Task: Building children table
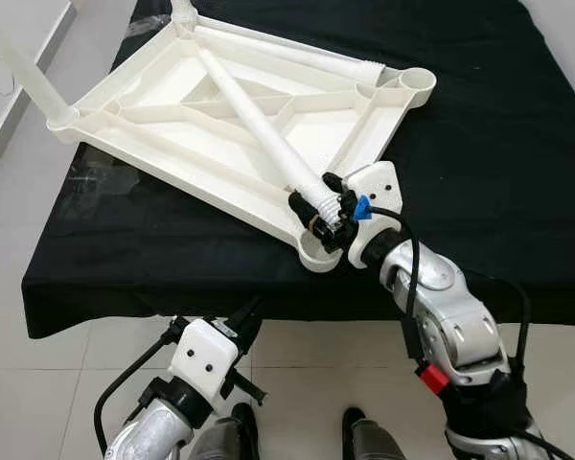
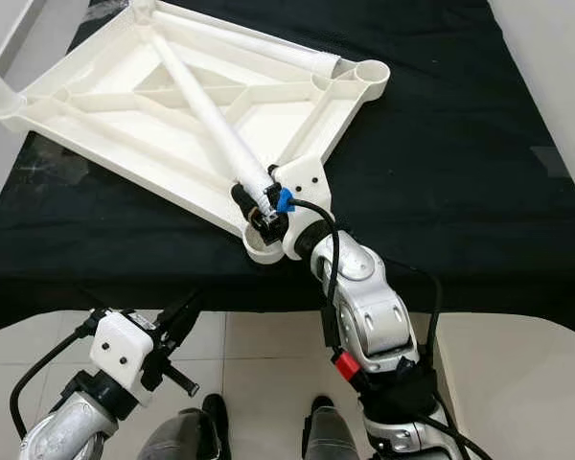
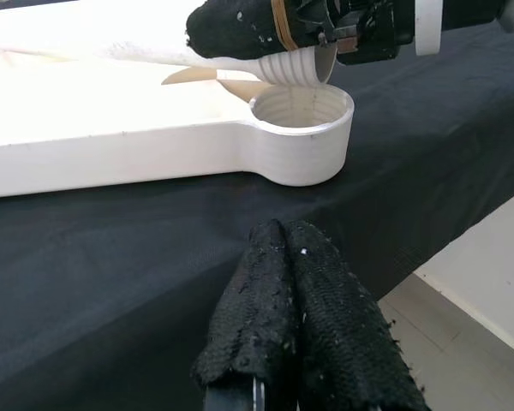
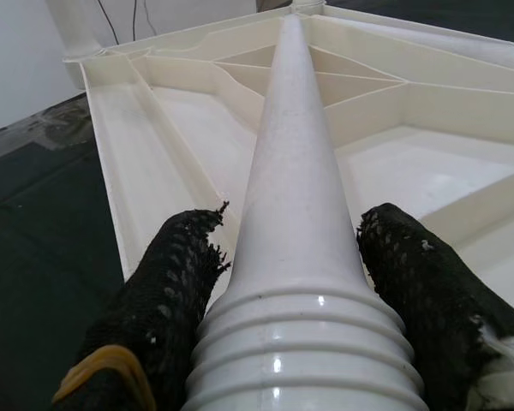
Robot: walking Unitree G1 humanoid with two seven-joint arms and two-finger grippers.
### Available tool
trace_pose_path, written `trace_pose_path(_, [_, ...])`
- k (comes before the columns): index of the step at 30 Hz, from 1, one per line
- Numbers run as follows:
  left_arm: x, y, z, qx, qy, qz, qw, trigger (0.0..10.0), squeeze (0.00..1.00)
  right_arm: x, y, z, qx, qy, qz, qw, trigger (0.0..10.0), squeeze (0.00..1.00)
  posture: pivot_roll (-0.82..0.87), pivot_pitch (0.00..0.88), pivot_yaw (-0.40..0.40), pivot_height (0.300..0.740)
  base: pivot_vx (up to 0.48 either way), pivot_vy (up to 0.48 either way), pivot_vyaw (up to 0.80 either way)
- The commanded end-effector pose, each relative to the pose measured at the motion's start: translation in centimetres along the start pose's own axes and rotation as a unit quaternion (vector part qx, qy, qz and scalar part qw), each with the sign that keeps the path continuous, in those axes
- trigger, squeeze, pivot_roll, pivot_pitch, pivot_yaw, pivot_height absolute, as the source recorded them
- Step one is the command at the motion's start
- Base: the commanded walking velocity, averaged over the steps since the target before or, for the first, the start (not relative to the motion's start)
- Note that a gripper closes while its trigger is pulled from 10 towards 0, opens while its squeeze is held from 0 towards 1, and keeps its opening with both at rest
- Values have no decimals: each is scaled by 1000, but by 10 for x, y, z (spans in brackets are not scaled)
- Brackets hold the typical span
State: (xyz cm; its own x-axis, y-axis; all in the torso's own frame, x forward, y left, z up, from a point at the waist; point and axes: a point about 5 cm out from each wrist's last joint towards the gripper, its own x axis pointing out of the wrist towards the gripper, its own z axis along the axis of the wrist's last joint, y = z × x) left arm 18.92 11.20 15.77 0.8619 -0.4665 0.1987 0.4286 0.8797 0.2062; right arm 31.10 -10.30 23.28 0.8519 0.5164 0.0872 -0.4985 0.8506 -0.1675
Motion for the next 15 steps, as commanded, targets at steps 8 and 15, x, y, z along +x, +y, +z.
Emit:
trace_pose_path(8, [18,36,-10,-24,50,78,995,10000,0,10,-10,8,10,-23,-11,1000,0,0,20,297,34,740,0,0,0])
trace_pose_path(15, [56,77,20,-119,-23,144,982,10000,0,17,-28,29,80,-80,-38,993,0,0,7,278,39,740,0,0,0])
